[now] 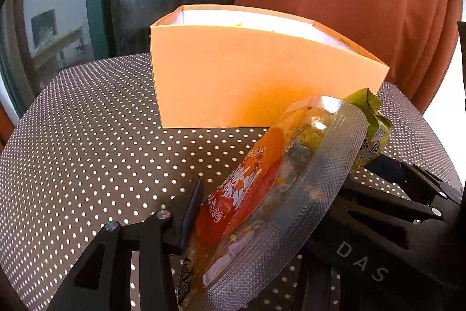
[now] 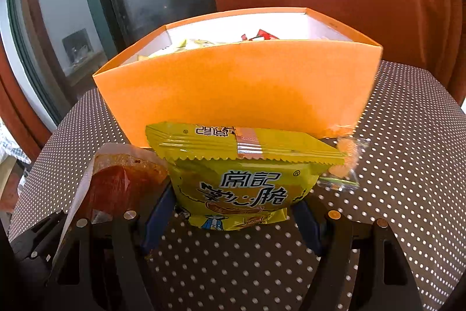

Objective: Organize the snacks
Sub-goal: 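Lift both held packets and carry them over the orange box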

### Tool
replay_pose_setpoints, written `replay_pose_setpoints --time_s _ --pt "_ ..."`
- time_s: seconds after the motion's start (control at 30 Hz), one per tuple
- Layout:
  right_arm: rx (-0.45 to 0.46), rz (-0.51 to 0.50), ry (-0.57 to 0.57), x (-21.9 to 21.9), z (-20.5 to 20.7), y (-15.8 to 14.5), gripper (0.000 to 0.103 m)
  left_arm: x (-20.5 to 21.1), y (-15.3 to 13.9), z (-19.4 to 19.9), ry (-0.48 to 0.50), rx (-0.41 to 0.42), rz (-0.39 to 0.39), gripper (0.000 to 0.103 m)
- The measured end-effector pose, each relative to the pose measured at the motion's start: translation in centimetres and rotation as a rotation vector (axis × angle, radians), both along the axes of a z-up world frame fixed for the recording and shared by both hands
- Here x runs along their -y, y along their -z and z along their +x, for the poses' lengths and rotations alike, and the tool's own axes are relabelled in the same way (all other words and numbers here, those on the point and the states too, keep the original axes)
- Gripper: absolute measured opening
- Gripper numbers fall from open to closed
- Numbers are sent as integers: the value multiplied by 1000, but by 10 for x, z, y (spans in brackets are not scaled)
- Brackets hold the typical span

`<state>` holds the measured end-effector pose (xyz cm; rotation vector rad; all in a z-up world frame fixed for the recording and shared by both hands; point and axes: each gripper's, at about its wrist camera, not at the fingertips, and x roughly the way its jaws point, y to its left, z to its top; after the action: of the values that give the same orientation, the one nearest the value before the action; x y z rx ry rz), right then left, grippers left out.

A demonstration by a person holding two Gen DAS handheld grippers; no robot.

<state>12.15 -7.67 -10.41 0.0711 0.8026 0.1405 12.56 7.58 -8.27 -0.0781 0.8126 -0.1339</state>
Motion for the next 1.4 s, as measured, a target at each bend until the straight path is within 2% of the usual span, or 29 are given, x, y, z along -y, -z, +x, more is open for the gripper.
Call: replay_pose_setpoints --time_s 0.33,0.83,1.03,1.23,1.4 --pt "48 8 21 19 -16 -22 77 12 -24 -27 15 62 3 46" --pt "210 -10 53 48 -53 -82 77 46 -77 -54 37 206 1 46" --pt "274 -1 52 55 -60 -103 77 57 -103 -65 37 290 15 46" --pt "351 27 61 64 -67 -125 77 64 -125 -67 37 359 21 46" --pt "389 17 55 65 -59 -137 77 64 -133 -56 31 387 28 46"
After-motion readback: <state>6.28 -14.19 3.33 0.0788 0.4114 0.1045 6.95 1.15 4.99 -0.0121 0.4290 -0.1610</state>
